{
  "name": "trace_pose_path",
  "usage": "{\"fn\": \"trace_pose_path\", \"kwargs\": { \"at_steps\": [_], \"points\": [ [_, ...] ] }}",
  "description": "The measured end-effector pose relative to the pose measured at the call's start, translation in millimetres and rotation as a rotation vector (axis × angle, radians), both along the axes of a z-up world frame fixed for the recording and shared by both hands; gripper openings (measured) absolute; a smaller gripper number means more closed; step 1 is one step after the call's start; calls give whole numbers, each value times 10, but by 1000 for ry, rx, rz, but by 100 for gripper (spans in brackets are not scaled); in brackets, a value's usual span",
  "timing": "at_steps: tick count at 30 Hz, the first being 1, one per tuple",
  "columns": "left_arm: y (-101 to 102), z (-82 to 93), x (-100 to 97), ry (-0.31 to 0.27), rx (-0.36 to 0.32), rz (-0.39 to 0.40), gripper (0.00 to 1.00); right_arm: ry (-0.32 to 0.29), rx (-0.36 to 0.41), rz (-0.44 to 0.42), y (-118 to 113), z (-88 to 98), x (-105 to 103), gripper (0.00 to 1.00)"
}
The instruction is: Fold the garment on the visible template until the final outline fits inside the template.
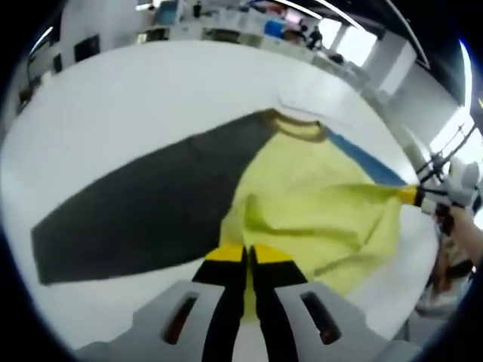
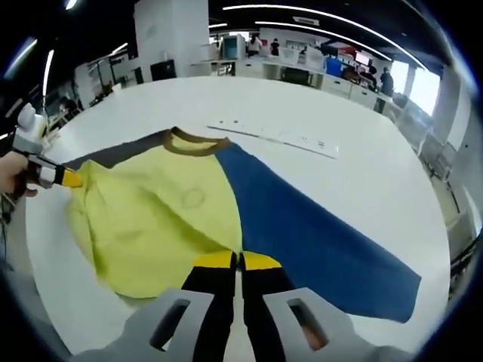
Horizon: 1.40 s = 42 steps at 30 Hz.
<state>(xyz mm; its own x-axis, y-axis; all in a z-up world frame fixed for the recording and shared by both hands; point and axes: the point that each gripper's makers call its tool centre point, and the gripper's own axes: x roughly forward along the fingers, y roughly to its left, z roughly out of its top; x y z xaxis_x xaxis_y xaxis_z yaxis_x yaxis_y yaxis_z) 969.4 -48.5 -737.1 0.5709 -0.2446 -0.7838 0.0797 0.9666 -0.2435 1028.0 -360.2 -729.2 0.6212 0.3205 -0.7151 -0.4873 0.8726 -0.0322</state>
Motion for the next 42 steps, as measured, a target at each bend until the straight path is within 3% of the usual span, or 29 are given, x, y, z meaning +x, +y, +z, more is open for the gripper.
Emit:
{"fn": "trace_pose_path", "kwargs": {
  "at_steps": [12,23,28,32,37,42],
  "points": [
    [219,540,-268,-78,6,-44,0,-88,0,10,-121,536,-243,3],
    [236,871,-785,-131,-39,-51,0,-146,29,34,-213,934,-686,3],
    [237,892,-1009,-135,-38,-59,0,-150,45,59,-199,1003,-922,3],
    [277,798,-1172,-116,-29,-64,0,-154,26,116,-142,985,-1131,3],
    [289,687,-1339,-94,-21,-72,0,-144,-31,191,-109,876,-1339,3],
    [261,574,-1475,-80,-15,-103,0,-137,-41,237,-99,781,-1502,2]
  ]
}}
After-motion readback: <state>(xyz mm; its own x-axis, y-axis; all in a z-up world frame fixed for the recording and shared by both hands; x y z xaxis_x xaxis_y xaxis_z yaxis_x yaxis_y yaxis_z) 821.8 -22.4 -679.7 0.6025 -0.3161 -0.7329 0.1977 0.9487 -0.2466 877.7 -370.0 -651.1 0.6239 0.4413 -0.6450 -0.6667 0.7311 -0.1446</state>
